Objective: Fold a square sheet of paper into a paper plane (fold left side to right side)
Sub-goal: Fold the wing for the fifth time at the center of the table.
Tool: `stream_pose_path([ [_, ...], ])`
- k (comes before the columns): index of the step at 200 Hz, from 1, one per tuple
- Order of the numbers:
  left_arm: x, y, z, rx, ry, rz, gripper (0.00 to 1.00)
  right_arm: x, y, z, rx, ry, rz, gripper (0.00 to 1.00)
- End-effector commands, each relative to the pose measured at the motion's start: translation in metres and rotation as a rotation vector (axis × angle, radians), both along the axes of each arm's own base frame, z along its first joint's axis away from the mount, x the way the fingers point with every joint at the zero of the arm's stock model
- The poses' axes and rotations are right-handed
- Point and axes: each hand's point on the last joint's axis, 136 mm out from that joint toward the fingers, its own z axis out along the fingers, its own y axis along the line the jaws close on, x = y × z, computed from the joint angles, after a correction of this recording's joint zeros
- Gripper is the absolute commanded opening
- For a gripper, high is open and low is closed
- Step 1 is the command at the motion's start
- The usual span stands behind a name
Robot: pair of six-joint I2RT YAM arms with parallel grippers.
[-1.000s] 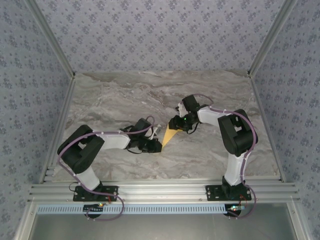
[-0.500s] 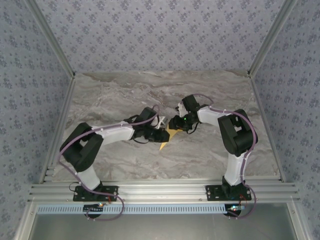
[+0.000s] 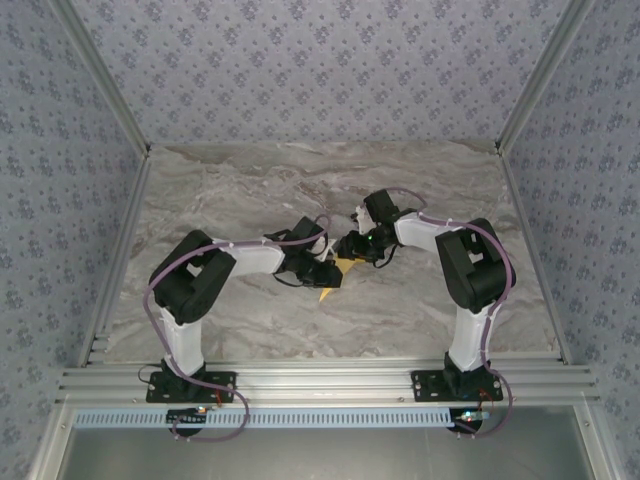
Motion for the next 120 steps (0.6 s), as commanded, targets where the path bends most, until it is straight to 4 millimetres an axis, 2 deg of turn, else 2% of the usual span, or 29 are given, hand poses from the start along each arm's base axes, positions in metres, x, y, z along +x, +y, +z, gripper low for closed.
stream_pose_path([
  [1, -0.014, 0.019, -0.012, 0.060, 0.026, 0.004, 0.17, -0.014, -0.026, -0.034, -0.149, 0.085, -0.024, 0.46],
  [46, -0.044, 0.030, -0.002, 0.028, 0.041, -0.025, 0.16, -0.011, -0.024, -0.031, -0.140, 0.075, -0.021, 0.46],
  [74, -0.049, 0.036, 0.015, -0.004, 0.013, -0.023, 0.16, -0.003, -0.016, -0.021, -0.106, 0.045, -0.010, 0.46],
  [100, -0.039, 0.039, 0.048, -0.068, -0.050, 0.016, 0.21, 0.009, -0.012, 0.005, -0.089, -0.023, -0.009, 0.47],
  [104, -0.036, 0.041, 0.055, -0.079, -0.066, 0.026, 0.21, 0.019, -0.009, 0.018, -0.082, -0.062, -0.009, 0.48],
  [120, -0.027, 0.049, 0.078, -0.108, -0.129, 0.072, 0.24, 0.029, -0.011, 0.043, -0.094, -0.130, -0.022, 0.50],
])
